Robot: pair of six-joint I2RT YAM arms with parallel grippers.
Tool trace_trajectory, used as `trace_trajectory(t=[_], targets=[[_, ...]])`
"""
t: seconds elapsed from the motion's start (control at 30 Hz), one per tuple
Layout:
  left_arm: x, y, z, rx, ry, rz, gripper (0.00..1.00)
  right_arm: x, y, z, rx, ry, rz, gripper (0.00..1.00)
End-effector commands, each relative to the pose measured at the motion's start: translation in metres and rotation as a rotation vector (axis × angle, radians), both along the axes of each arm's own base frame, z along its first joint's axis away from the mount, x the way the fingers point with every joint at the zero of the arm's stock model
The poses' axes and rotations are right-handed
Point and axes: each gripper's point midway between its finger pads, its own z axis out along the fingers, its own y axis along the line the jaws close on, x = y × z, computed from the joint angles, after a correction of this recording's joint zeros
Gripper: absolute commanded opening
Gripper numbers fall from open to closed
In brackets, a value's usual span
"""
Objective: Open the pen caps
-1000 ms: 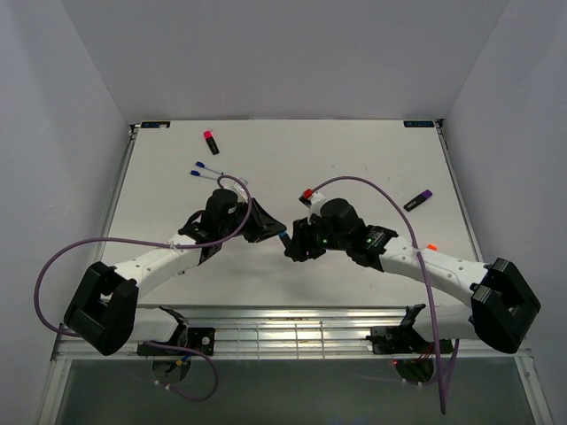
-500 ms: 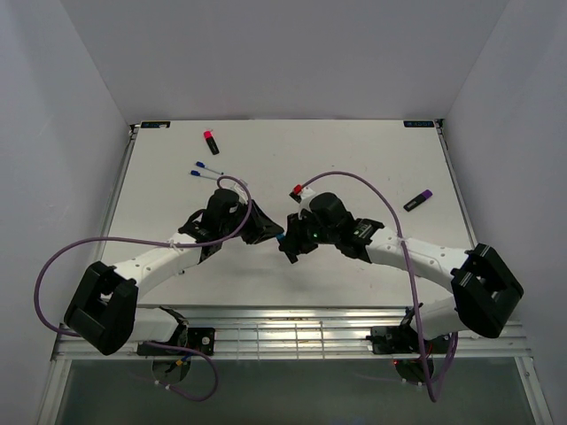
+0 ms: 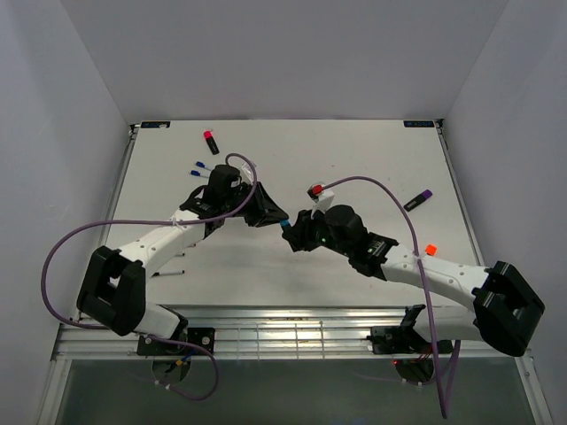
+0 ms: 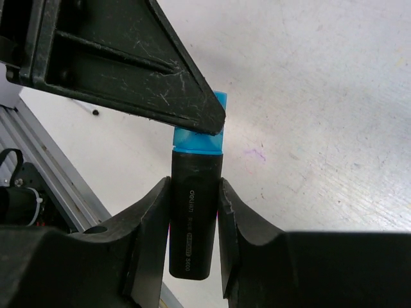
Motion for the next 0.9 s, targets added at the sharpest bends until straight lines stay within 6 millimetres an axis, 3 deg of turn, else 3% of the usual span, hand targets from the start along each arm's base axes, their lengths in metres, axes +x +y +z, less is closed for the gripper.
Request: trace_trajectory(t=[0.0,0.1,0.13,0.17,0.2,0.33,0.43,0.47,0.57,0.7,0.8,0.87], targets=[[0.076,0.033,0.093,-0.110,-0.416,0.204,0.00,-0.069,-0.005,-0.032,-0.047,0.180,0.226,0.08],[0.072,0.039,0.076,-0.068,-0.387,0.217,0.00,-0.036,-0.021,-0.034,-0.134,0.132,0.090,0.08],[0.076,0.047,0.070,-0.033,-0.371,0.269,0.00,-0.037,-0.038,-0.050,-0.253,0.156,0.060,0.08],[0.079,0.057,0.058,0.021,-0.325,0.329,0.00,-0.021,-0.056,-0.054,-0.375,0.127,-0.065,0.08],[0.074,0.059,0.047,0.043,-0.269,0.331,0.00,-0.010,-0.060,-0.049,-0.384,0.099,-0.126,0.08],[0.069,0.069,0.027,0.069,-0.163,0.411,0.00,-0.009,-0.060,-0.046,-0.361,0.056,-0.130,0.08],[0.066,0.065,0.026,0.030,-0.175,0.393,0.00,-0.027,-0.036,-0.039,-0.260,0.085,0.049,0.08],[0.066,0.053,0.052,-0.064,-0.269,0.329,0.00,-0.044,-0.014,-0.023,-0.134,0.097,0.183,0.08],[0.051,0.039,0.077,-0.175,-0.394,0.208,0.00,-0.064,0.001,-0.004,0.051,0.159,0.326,0.08],[0.045,0.042,0.089,-0.180,-0.481,0.188,0.00,-0.078,0.000,-0.001,0.131,0.227,0.396,0.08],[0.054,0.057,0.074,-0.105,-0.385,0.273,0.00,-0.081,-0.006,-0.010,0.127,0.266,0.379,0.08],[0.054,0.060,0.065,-0.060,-0.325,0.287,0.00,-0.065,-0.015,-0.020,0.054,0.250,0.275,0.08]])
